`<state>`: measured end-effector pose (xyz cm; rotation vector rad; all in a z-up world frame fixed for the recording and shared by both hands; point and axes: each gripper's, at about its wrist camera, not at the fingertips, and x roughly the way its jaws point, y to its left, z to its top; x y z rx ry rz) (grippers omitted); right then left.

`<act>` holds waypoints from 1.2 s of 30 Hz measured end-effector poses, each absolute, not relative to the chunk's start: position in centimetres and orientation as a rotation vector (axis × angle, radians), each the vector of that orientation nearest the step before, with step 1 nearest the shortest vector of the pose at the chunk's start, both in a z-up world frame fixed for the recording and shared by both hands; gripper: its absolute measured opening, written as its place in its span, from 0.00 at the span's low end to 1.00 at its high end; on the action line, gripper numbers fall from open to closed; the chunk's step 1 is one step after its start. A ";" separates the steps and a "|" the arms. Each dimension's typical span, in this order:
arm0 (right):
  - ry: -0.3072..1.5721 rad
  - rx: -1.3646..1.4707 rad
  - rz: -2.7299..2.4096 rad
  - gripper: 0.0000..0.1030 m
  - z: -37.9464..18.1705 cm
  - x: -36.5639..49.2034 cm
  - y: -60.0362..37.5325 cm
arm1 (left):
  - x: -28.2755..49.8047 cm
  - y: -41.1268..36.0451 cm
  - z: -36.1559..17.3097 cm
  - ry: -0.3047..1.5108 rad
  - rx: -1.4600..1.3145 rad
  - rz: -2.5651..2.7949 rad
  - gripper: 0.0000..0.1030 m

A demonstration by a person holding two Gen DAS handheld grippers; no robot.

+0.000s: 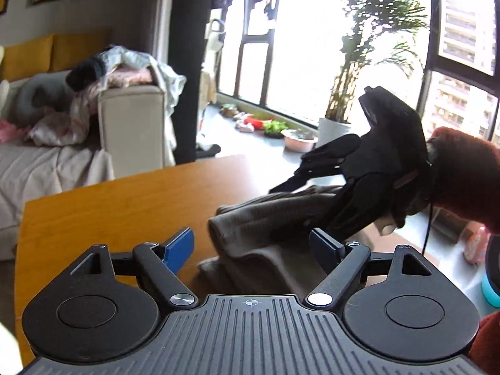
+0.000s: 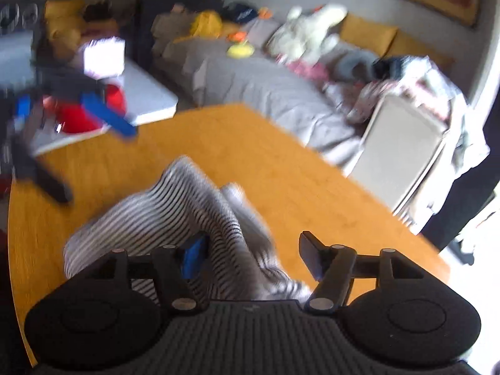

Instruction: Fold clothes

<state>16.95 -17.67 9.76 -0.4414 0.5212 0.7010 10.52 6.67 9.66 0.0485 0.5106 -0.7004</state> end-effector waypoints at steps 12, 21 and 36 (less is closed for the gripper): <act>0.575 -0.108 0.524 0.36 7.0 16.5 -22.6 | 14.3 -0.2 4.1 0.662 0.142 -0.711 0.84; 0.622 -0.078 0.407 0.56 4.5 15.2 -23.1 | 14.2 0.3 4.4 0.695 0.147 -0.681 0.86; 0.881 0.700 0.476 0.55 -1.3 10.0 -27.9 | 21.3 2.5 3.7 0.709 -0.037 -0.640 0.89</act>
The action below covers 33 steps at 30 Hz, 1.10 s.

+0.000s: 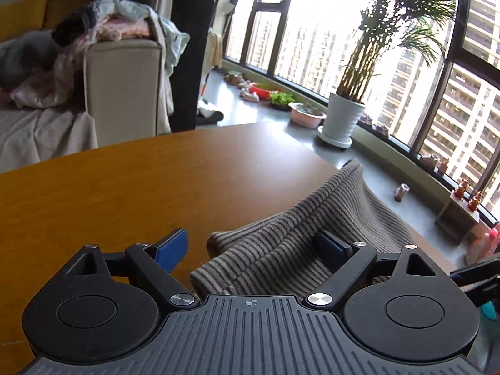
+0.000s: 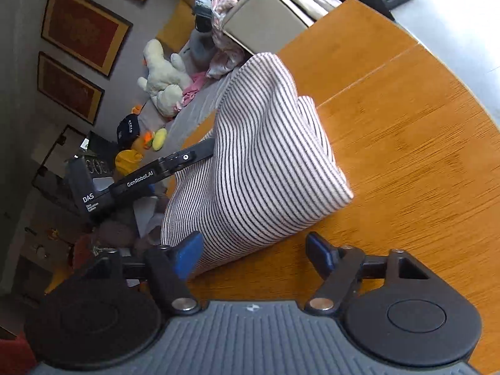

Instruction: Fold clothes

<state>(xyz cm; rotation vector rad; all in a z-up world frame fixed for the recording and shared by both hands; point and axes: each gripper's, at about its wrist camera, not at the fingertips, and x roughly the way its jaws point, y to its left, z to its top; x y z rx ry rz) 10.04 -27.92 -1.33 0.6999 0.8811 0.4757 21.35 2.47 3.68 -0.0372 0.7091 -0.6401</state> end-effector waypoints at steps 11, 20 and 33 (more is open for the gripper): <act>0.702 0.190 0.333 0.55 2.3 21.4 -25.0 | 19.2 6.2 2.3 0.779 -0.193 -0.575 0.78; 0.539 -0.014 0.242 0.75 4.9 19.8 -23.3 | 14.9 1.8 2.3 0.769 -0.161 -0.745 0.82; 0.376 -0.398 0.491 0.80 2.0 11.4 -9.7 | 16.1 11.1 3.9 0.698 -0.395 -0.416 0.74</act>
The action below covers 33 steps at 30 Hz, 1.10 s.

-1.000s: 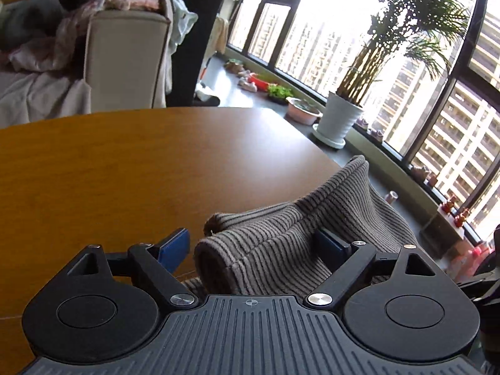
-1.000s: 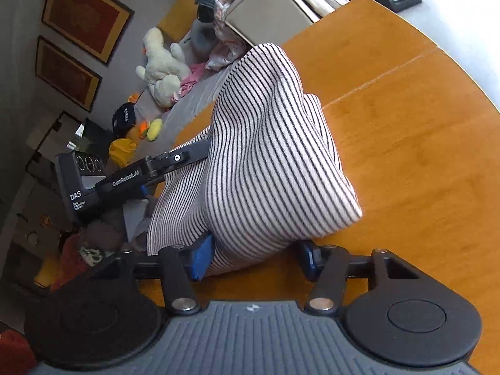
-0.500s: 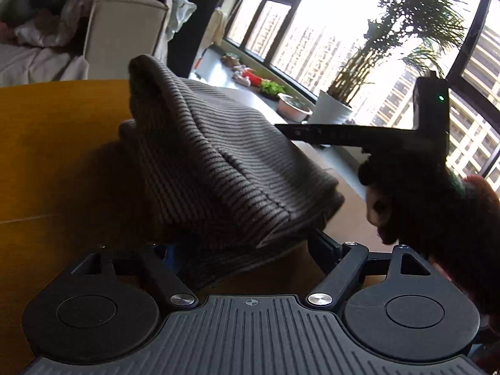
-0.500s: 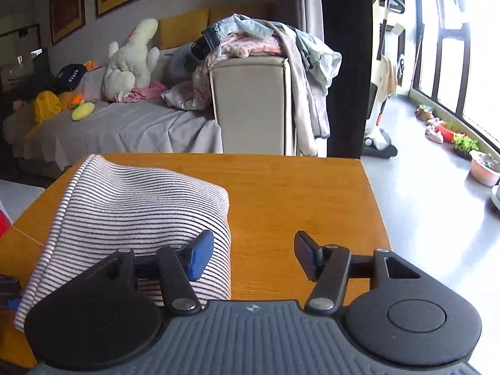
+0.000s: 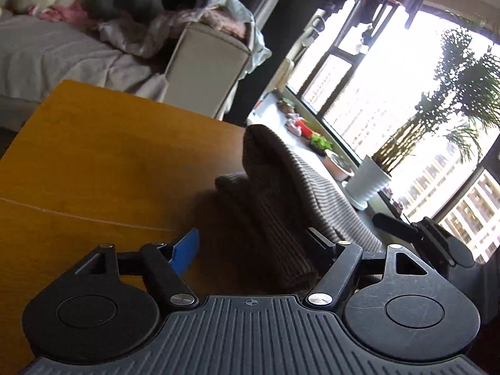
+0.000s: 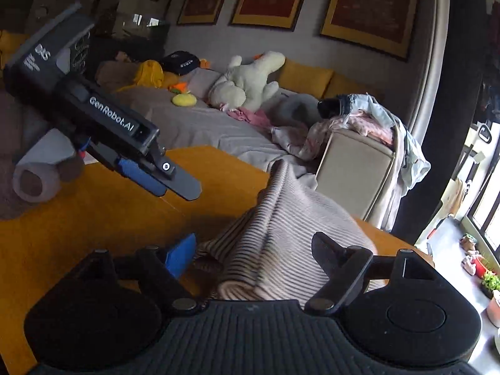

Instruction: Fold clothes

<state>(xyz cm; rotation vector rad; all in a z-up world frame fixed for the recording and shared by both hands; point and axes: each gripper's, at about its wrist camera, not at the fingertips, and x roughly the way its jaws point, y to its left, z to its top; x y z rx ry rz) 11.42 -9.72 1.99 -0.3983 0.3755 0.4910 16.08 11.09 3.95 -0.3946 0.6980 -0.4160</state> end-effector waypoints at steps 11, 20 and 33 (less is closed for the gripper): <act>0.321 -0.416 0.475 0.30 5.6 12.1 -13.4 | 14.9 12.6 3.3 0.707 -0.398 -0.404 0.72; 0.389 -0.595 0.546 0.38 0.7 9.7 -9.6 | 15.5 9.9 5.5 0.668 -0.343 -0.456 0.72; 0.360 -0.229 0.488 1.00 6.0 10.9 -17.7 | 24.4 1.2 4.3 0.709 -0.178 -0.451 0.58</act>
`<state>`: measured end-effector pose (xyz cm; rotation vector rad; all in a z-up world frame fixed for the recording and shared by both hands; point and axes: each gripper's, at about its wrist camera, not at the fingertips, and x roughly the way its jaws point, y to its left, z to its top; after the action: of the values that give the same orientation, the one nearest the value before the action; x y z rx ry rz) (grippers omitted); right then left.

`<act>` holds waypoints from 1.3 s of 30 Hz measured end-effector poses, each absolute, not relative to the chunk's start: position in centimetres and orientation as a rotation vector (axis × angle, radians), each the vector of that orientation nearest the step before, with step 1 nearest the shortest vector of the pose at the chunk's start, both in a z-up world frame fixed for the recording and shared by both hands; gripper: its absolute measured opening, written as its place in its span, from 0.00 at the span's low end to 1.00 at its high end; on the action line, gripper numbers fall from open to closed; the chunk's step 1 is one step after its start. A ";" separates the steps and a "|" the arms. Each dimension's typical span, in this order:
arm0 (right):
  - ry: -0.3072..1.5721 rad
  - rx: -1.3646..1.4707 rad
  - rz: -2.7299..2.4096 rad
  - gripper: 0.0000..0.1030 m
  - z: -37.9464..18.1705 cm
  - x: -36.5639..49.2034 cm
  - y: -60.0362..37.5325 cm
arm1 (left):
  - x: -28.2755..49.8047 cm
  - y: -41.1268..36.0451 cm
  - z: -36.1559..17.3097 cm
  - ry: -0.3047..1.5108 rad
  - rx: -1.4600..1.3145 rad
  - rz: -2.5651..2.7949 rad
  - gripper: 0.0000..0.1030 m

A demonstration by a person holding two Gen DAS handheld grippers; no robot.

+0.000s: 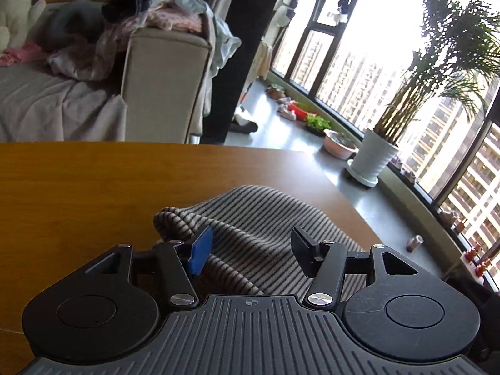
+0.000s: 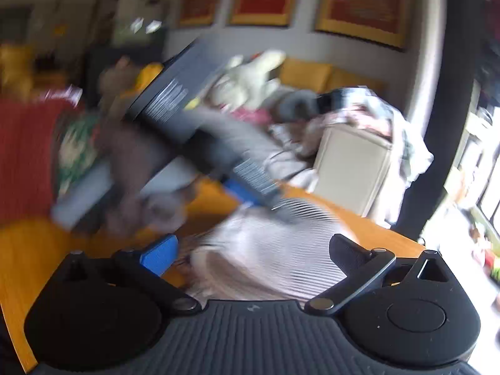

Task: Fold clothes
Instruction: 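Lower the folded sweater onto the table with both tools and press it flat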

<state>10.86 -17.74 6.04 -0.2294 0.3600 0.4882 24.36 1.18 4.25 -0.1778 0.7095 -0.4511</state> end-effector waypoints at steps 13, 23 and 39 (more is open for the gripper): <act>0.601 0.030 0.307 1.00 0.1 16.3 -22.0 | 24.7 2.1 3.2 0.704 -0.148 -0.462 0.59; 0.622 0.289 0.427 1.00 0.1 15.6 -25.7 | 24.4 2.2 3.1 0.696 -0.142 -0.467 0.60; 0.686 0.415 0.476 0.56 0.2 25.4 -25.3 | 24.2 3.0 3.1 0.694 -0.148 -0.495 0.60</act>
<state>25.37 -25.30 0.24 0.4154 0.6857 0.4761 24.24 3.00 3.12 -0.1479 0.6940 -0.4951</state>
